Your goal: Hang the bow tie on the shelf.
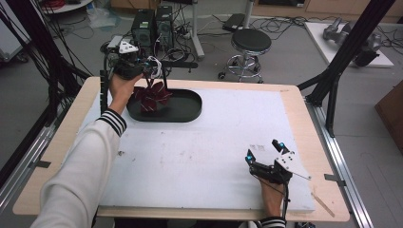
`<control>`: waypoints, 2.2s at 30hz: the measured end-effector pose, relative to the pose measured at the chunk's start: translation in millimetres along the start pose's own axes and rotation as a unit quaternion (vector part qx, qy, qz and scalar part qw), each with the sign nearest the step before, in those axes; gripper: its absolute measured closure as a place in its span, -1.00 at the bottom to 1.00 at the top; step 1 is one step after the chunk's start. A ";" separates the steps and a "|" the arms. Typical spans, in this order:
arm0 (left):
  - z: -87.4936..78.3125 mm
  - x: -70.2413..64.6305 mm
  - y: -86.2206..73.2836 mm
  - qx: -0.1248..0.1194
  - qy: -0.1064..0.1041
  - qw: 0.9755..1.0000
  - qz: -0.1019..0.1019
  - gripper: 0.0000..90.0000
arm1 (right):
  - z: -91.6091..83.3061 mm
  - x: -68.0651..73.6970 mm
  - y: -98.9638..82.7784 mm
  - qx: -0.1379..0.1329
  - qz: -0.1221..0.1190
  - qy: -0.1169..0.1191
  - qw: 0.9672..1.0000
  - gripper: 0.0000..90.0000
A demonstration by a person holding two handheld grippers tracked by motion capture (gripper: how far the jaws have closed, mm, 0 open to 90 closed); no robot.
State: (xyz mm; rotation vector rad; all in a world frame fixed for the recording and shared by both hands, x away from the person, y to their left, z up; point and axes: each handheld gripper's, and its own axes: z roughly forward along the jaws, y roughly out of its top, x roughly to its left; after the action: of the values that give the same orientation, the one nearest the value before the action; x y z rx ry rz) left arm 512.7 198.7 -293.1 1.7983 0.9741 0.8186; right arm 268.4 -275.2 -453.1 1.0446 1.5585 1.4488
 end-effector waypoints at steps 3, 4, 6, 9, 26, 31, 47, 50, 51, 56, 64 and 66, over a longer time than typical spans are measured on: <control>0.0 0.1 -0.5 0.004 0.007 1.000 0.000 0.89 | -0.1 0.2 0.0 0.000 0.001 0.001 1.000 -0.98; -0.2 0.1 -0.4 0.007 0.010 1.000 0.002 0.88 | -0.1 0.2 0.0 0.000 0.001 0.000 1.000 -0.98; -0.6 -0.2 -0.3 0.009 0.013 1.000 0.002 0.75 | -0.2 0.2 0.0 0.001 0.000 0.000 1.000 -0.98; -0.8 -0.4 -0.2 0.012 0.022 1.000 0.000 0.58 | -0.2 0.3 0.0 0.001 0.000 0.000 1.000 -0.98; -36.1 2.2 -17.1 -0.039 -0.023 0.999 0.011 -0.59 | -0.6 -0.3 -0.3 -0.003 0.001 -0.001 1.000 -0.98; -50.6 4.8 -34.7 -0.074 -0.068 0.995 -0.008 -0.72 | -0.9 -0.1 -0.3 -0.003 0.002 0.000 1.000 -0.98; -124.2 -4.1 -127.7 -0.155 -0.158 0.975 -0.004 -0.73 | -1.5 0.3 -0.6 -0.006 0.000 -0.001 1.000 -0.98; -137.9 -9.8 -148.1 -0.170 -0.166 0.971 -0.003 -0.73 | -1.5 0.4 -0.6 -0.007 0.001 -0.002 1.000 -0.98; -143.4 -12.1 -155.0 -0.176 -0.168 0.970 -0.004 -0.73 | -1.5 0.4 -0.5 -0.006 -0.001 -0.002 1.000 -0.98; -168.7 -25.2 -191.5 -0.200 -0.178 0.964 0.008 -0.73 | -1.6 0.6 -0.6 -0.006 0.000 -0.003 1.000 -0.98; -186.0 -34.4 -229.4 -0.211 -0.138 0.968 -0.004 -0.73 | -1.2 1.3 -0.5 -0.007 -0.005 -0.003 1.000 -0.98; -183.8 -35.9 -235.1 -0.209 -0.131 0.969 -0.018 -0.73 | -1.5 1.8 -0.5 -0.006 -0.004 -0.003 1.000 -0.98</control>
State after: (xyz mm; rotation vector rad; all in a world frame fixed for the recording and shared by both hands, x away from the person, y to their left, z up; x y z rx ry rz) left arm 277.0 306.2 -445.7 1.4727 0.6058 0.6821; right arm 266.3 -274.1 -453.5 1.0348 1.5465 1.4461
